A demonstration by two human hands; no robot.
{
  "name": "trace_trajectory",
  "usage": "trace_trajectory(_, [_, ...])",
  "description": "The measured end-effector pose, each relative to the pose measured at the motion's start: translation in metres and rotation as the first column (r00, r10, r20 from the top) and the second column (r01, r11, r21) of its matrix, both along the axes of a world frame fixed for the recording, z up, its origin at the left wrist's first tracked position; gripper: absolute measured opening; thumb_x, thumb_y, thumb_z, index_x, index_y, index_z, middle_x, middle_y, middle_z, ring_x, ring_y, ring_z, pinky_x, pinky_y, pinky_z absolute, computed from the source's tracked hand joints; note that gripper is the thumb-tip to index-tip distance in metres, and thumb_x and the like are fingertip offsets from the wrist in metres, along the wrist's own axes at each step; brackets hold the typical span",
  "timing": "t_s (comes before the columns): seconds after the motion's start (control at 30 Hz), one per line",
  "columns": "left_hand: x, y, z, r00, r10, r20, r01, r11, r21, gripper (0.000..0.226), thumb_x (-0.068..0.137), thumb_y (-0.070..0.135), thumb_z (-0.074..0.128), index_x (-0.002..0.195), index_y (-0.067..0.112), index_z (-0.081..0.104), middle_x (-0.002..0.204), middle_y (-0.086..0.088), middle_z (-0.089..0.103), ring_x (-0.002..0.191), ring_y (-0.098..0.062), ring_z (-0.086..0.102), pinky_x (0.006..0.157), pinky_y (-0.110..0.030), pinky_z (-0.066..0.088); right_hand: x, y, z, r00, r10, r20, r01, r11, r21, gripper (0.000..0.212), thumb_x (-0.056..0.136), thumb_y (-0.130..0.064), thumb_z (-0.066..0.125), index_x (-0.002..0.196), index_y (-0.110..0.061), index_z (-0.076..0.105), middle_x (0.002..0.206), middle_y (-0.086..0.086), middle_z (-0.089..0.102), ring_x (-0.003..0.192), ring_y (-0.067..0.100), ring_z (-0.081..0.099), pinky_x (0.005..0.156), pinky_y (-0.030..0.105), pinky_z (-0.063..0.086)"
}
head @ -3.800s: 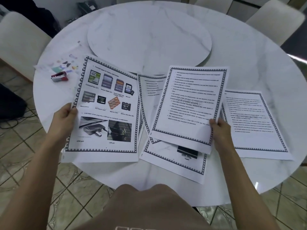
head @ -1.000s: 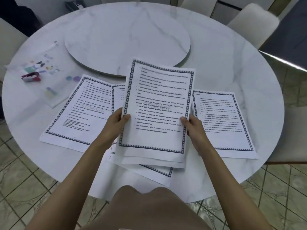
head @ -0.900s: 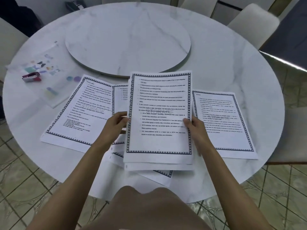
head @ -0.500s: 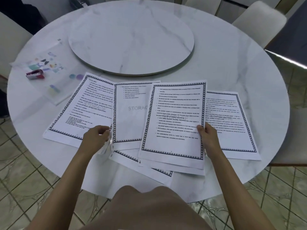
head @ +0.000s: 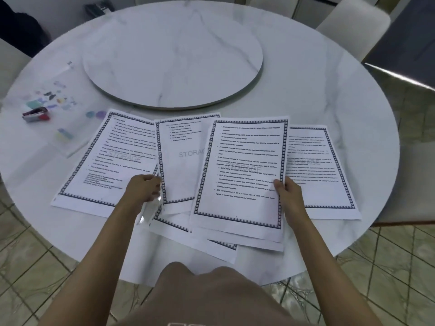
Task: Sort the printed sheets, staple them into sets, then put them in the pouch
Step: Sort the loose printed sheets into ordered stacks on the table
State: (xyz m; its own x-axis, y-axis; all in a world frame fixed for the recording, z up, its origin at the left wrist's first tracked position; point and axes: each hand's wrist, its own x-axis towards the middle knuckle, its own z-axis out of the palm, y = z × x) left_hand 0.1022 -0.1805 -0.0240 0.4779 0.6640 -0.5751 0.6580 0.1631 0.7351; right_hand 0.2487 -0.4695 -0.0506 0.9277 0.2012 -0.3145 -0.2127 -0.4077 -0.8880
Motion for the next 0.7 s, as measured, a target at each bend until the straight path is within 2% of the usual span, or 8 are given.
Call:
trace_trajectory(0.13, [0.014,-0.012,-0.002,1.0,-0.02,-0.008,0.019,0.999,-0.029,0.03,0.09,0.015,0.058,0.114,-0.004,0.058,0.067,-0.008,0.053,0.058,-0.018,0.049,0.059,-0.025,0.044,-0.011,0.0,-0.005,0.999,0.025,-0.035,-0.025,1.0,-0.006,0.019,0.096,-0.022,0.047,0.096,-0.008,0.06,0.103,0.026,0.063,0.099,0.039,0.058,0.091,0.044,0.047])
trace_trajectory(0.2, [0.02,-0.019,-0.004,1.0,-0.027,0.006,0.027,0.999,0.023,0.032,0.089,0.013,0.059,0.117,-0.002,0.055,0.071,-0.01,0.053,0.06,-0.02,0.049,0.061,-0.029,0.046,-0.013,0.0,-0.007,0.999,0.037,-0.039,-0.038,0.999,-0.007,0.025,0.096,-0.023,0.047,0.1,-0.001,0.06,0.107,0.031,0.06,0.103,0.044,0.055,0.094,0.052,0.046])
trace_trajectory(0.3, [0.028,-0.03,-0.006,0.997,-0.073,-0.004,0.072,0.976,0.206,0.033,0.092,0.012,0.051,0.122,-0.002,0.05,0.103,-0.019,0.06,0.085,-0.031,0.055,0.078,-0.036,0.045,-0.011,-0.002,-0.006,0.998,0.041,-0.037,-0.041,0.999,0.001,0.031,0.096,-0.024,0.048,0.102,0.005,0.056,0.109,0.033,0.056,0.104,0.047,0.051,0.094,0.056,0.043])
trace_trajectory(0.37, [0.03,-0.035,-0.002,0.994,-0.106,-0.002,0.101,0.94,0.326,0.032,0.095,0.01,0.042,0.124,-0.002,0.048,0.117,-0.021,0.057,0.093,-0.03,0.052,0.077,-0.032,0.039,-0.006,-0.006,-0.004,0.999,0.024,-0.036,-0.024,1.0,0.003,0.028,0.095,-0.024,0.048,0.1,0.002,0.057,0.105,0.032,0.058,0.099,0.046,0.054,0.091,0.051,0.046])
trace_trajectory(0.47, [0.033,-0.038,0.012,0.99,-0.131,0.047,0.095,0.884,0.458,0.034,0.096,0.008,0.036,0.129,0.002,0.046,0.122,-0.021,0.056,0.105,-0.033,0.052,0.079,-0.029,0.036,0.001,-0.015,0.003,1.0,-0.014,-0.013,0.015,0.999,0.037,0.016,0.096,-0.021,0.048,0.089,-0.013,0.06,0.089,0.021,0.059,0.082,0.031,0.055,0.079,0.036,0.046])
trace_trajectory(0.53, [0.033,-0.037,0.026,0.986,-0.147,0.079,0.08,0.831,0.551,0.034,0.096,0.006,0.036,0.128,0.003,0.047,0.122,-0.021,0.057,0.111,-0.034,0.052,0.084,-0.031,0.036,0.008,-0.024,0.003,0.999,-0.04,0.002,0.04,0.998,0.052,0.018,0.096,-0.018,0.047,0.096,-0.006,0.06,0.099,0.029,0.061,0.091,0.042,0.057,0.086,0.045,0.049])
trace_trajectory(0.6, [0.034,-0.034,0.04,0.982,-0.141,0.125,0.036,0.791,0.61,0.033,0.097,0.006,0.037,0.128,0.003,0.048,0.123,-0.022,0.057,0.113,-0.034,0.052,0.089,-0.032,0.037,0.013,-0.032,0.002,0.998,-0.07,0.008,0.07,0.996,0.056,0.021,0.096,-0.017,0.047,0.103,-0.001,0.059,0.111,0.033,0.058,0.106,0.046,0.052,0.095,0.055,0.044])
trace_trajectory(0.7, [0.033,-0.022,0.059,0.972,-0.123,0.199,-0.039,0.753,0.657,0.032,0.096,0.008,0.038,0.126,0.006,0.051,0.121,-0.019,0.058,0.112,-0.032,0.052,0.088,-0.031,0.037,0.02,-0.041,0.001,0.995,-0.1,0.007,0.099,0.993,0.066,0.013,0.096,-0.017,0.047,0.098,-0.008,0.058,0.112,0.031,0.058,0.108,0.046,0.052,0.094,0.053,0.044])
